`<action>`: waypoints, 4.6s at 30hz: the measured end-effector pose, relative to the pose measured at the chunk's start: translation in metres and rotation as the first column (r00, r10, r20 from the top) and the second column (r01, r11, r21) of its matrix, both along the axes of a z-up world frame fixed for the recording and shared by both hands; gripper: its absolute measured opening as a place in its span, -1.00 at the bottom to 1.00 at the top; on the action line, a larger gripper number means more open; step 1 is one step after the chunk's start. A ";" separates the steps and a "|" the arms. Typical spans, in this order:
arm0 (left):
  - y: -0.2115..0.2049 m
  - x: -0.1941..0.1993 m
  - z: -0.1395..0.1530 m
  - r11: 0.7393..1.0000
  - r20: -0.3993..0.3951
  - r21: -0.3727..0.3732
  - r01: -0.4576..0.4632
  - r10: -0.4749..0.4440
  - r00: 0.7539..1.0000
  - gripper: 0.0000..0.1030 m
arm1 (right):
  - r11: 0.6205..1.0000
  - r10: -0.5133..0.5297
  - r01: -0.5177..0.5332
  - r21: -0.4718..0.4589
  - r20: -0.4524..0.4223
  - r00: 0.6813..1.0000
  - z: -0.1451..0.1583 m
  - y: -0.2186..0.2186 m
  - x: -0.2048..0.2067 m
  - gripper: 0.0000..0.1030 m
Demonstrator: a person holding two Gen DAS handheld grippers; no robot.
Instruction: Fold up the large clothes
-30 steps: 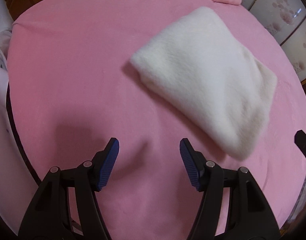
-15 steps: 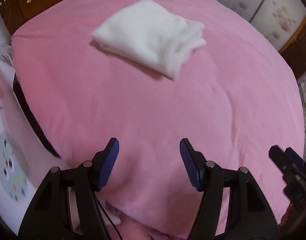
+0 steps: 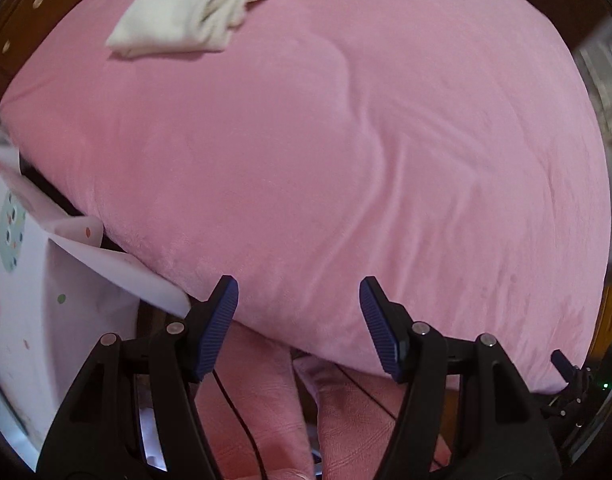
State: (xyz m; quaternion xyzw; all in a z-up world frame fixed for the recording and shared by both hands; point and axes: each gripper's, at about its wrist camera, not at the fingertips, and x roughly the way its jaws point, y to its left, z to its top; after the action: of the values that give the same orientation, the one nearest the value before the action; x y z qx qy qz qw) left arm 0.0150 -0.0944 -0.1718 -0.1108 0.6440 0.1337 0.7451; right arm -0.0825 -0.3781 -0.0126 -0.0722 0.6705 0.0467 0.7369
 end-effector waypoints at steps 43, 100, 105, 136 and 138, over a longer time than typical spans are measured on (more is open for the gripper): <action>-0.096 -0.060 0.134 0.896 0.204 0.066 0.438 -0.442 0.873 0.17 | 0.938 -0.321 0.306 0.160 0.077 0.944 0.194 0.013 -0.065 0.99; -0.141 -0.097 0.182 0.945 0.327 0.124 0.304 -0.328 0.886 0.99 | 0.967 -0.224 0.175 0.183 0.298 0.928 0.286 -0.022 -0.089 0.99; -0.143 -0.097 0.183 0.945 0.329 0.132 0.298 -0.326 0.886 0.98 | 0.968 -0.222 0.172 0.183 0.301 0.928 0.284 -0.020 -0.089 0.99; -0.147 -0.081 0.176 0.943 0.301 0.147 0.300 -0.331 0.894 0.94 | 0.974 -0.189 0.143 0.174 0.287 0.939 0.271 -0.031 -0.063 0.99; -0.145 -0.079 0.175 0.943 0.299 0.148 0.299 -0.331 0.895 0.94 | 0.974 -0.188 0.141 0.175 0.285 0.940 0.270 -0.031 -0.061 0.99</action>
State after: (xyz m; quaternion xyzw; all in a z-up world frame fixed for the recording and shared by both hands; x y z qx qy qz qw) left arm -0.0645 -0.2398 0.0032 0.0115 0.5167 0.0230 0.8558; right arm -0.1434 -0.4088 0.2576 0.0345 0.5490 0.0243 0.8348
